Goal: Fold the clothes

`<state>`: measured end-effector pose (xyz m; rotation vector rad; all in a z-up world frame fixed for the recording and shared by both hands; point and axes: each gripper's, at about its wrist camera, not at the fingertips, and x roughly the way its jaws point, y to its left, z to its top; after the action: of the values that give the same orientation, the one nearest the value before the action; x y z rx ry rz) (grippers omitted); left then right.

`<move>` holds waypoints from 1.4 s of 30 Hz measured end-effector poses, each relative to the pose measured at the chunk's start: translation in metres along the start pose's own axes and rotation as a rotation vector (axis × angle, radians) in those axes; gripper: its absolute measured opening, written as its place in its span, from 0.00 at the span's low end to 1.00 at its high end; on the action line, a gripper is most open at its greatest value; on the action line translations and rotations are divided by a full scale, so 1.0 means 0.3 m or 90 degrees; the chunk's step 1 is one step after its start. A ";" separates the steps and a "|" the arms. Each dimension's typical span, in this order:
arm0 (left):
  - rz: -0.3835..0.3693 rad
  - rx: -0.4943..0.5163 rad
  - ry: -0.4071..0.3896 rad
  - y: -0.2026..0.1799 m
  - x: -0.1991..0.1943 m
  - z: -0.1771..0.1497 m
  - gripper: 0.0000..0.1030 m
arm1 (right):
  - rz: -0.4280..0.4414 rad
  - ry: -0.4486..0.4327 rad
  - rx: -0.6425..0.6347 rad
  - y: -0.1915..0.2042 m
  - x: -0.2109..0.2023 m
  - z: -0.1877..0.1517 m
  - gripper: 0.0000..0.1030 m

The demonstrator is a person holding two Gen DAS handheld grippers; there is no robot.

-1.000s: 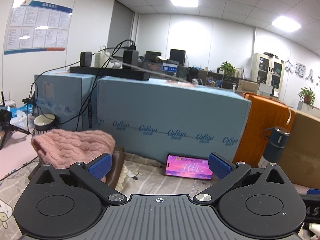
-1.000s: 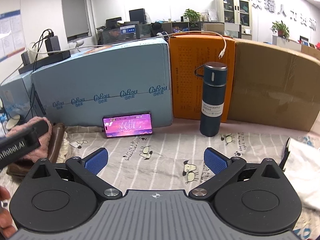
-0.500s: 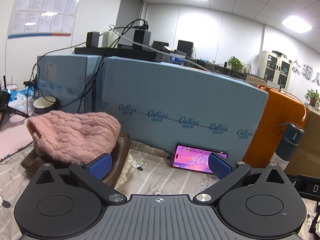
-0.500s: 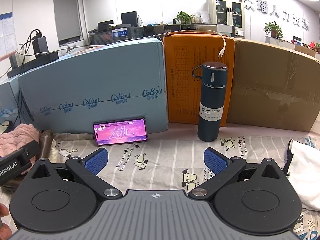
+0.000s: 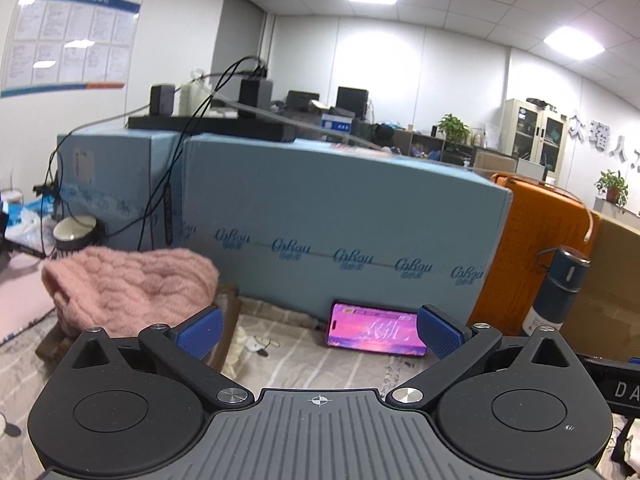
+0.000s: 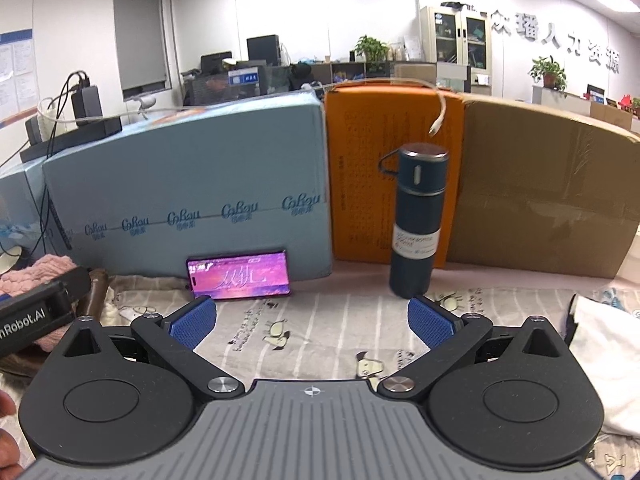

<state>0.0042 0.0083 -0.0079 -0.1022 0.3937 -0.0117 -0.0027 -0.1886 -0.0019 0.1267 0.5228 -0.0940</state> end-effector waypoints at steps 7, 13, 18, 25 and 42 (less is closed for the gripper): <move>-0.001 0.035 -0.042 -0.063 -0.062 0.057 1.00 | 0.019 -0.027 0.014 -0.058 -0.062 0.014 1.00; -0.018 0.032 -0.037 -0.093 -0.096 0.065 1.00 | 0.020 -0.041 0.030 -0.110 -0.111 0.027 1.00; -0.029 0.030 -0.035 -0.118 -0.112 0.050 1.00 | 0.007 -0.049 0.042 -0.153 -0.140 0.021 1.00; -0.051 0.018 -0.037 -0.126 -0.128 0.055 1.00 | -0.010 -0.059 0.041 -0.181 -0.174 0.029 1.00; -0.080 0.029 -0.040 -0.119 -0.127 0.061 1.00 | -0.036 -0.077 0.077 -0.197 -0.179 0.032 1.00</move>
<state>-0.0236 -0.0243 0.0272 -0.0816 0.3234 -0.1418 -0.0515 -0.2454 0.0277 0.2237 0.4006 -0.1874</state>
